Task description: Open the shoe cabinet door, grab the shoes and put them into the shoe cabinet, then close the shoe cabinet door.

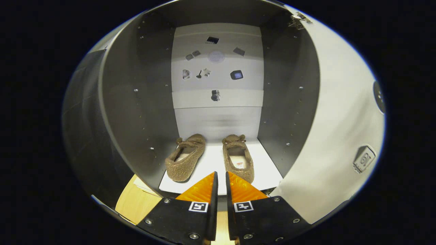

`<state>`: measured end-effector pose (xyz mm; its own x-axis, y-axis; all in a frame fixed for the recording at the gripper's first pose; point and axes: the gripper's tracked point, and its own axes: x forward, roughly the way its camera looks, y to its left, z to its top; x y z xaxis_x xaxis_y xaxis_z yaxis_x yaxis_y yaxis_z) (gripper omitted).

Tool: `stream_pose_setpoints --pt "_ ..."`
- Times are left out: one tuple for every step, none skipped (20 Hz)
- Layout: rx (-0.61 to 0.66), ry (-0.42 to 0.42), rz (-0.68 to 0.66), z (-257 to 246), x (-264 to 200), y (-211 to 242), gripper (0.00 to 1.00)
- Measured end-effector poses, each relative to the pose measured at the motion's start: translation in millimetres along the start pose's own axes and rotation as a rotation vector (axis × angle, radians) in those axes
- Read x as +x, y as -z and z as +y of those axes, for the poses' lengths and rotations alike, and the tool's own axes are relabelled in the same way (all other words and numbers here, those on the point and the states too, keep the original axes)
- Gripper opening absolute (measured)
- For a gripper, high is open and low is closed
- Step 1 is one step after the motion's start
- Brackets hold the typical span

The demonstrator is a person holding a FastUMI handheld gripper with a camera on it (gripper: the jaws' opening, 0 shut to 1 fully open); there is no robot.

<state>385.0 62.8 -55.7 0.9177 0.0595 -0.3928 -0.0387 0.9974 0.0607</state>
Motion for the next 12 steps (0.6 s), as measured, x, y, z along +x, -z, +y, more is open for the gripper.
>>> stream_pose_setpoints --pt "-0.001 0.002 -0.002 -0.8 -11.5 3.0 0.14" --pt "-0.003 0.005 -0.011 -1.9 -23.6 5.0 0.14" --pt "-0.007 0.008 -0.016 -2.9 -35.8 7.3 0.13" --pt "-0.009 0.011 -0.021 -4.2 -50.7 10.1 0.13" --pt "-0.012 0.013 -0.030 -5.2 -63.2 11.5 0.14" --pt "-0.012 0.016 -0.042 -6.4 -78.4 12.4 0.14" --pt "-0.018 0.017 -0.048 -7.4 -91.2 15.8 0.14" --pt "-0.022 0.017 -0.056 -7.7 -106.6 18.2 0.14" --pt "-0.025 0.014 -0.067 -7.7 -119.8 18.5 0.14" --pt "-0.026 0.013 -0.078 -8.2 -133.5 19.9 0.15" --pt "-0.033 0.010 -0.083 -9.7 -145.6 23.8 0.17" --pt "-0.031 0.006 -0.090 -11.0 -158.0 25.9 0.18"
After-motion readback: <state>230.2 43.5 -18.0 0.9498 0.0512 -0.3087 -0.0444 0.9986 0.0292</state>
